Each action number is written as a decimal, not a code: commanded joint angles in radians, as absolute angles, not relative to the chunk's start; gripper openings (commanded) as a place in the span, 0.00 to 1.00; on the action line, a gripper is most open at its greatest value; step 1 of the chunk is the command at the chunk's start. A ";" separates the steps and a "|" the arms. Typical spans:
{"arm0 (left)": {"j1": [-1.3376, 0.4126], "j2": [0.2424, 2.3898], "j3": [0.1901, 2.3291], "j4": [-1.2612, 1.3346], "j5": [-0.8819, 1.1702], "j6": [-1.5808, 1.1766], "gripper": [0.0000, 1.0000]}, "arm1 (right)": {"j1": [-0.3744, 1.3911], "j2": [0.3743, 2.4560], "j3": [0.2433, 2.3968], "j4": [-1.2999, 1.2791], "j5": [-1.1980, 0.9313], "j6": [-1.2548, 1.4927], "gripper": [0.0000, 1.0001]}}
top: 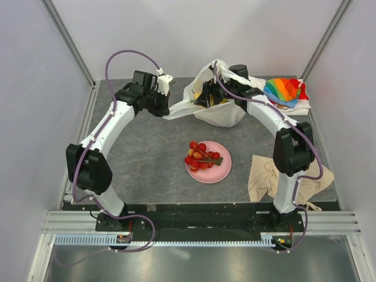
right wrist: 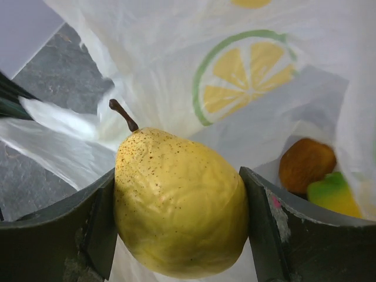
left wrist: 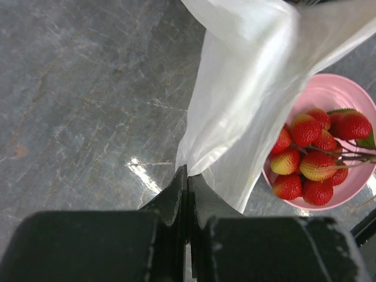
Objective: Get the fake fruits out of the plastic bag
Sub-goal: Take out the fake fruit from the plastic bag.
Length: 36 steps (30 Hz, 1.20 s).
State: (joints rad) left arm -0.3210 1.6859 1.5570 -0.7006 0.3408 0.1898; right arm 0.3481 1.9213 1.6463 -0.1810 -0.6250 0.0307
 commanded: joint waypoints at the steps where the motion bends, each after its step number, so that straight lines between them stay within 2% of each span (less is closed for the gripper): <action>1: -0.311 1.670 1.650 -0.666 0.322 0.115 0.02 | 0.341 1.989 1.649 -0.187 -0.621 0.074 0.52; 3: -0.313 1.686 1.683 -0.660 0.334 0.071 0.02 | 0.342 1.996 1.635 -0.186 -0.612 0.063 0.50; 8: -0.308 1.672 1.710 -0.621 0.449 0.009 0.02 | 0.382 1.950 1.525 -0.151 -0.349 -0.090 0.45; 11: -0.308 1.651 1.726 -0.612 0.495 -0.018 0.02 | 0.391 1.944 1.450 -0.103 -0.282 -0.138 0.46; 15: -0.308 1.605 1.746 -0.606 0.482 -0.017 0.02 | 0.403 1.977 1.479 -0.149 -0.209 -0.161 0.45; 18: -0.308 1.569 1.769 -0.603 0.417 -0.005 0.02 | 0.405 1.964 1.525 -0.189 -0.293 -0.129 0.44; 22: -0.310 1.520 1.767 -0.621 0.494 0.069 0.02 | 0.400 1.960 1.604 -0.196 -0.487 -0.002 0.45; 27: -0.314 1.445 1.619 -0.664 0.467 0.106 0.02 | 0.380 2.011 1.738 -0.175 -0.602 0.263 0.45; 31: -0.314 1.446 1.505 -0.667 0.445 0.062 0.02 | 0.353 2.032 1.721 0.037 -0.769 0.591 0.45; 36: -0.314 1.554 1.528 -0.657 0.384 0.014 0.02 | 0.347 2.144 1.733 0.147 -0.968 0.805 0.43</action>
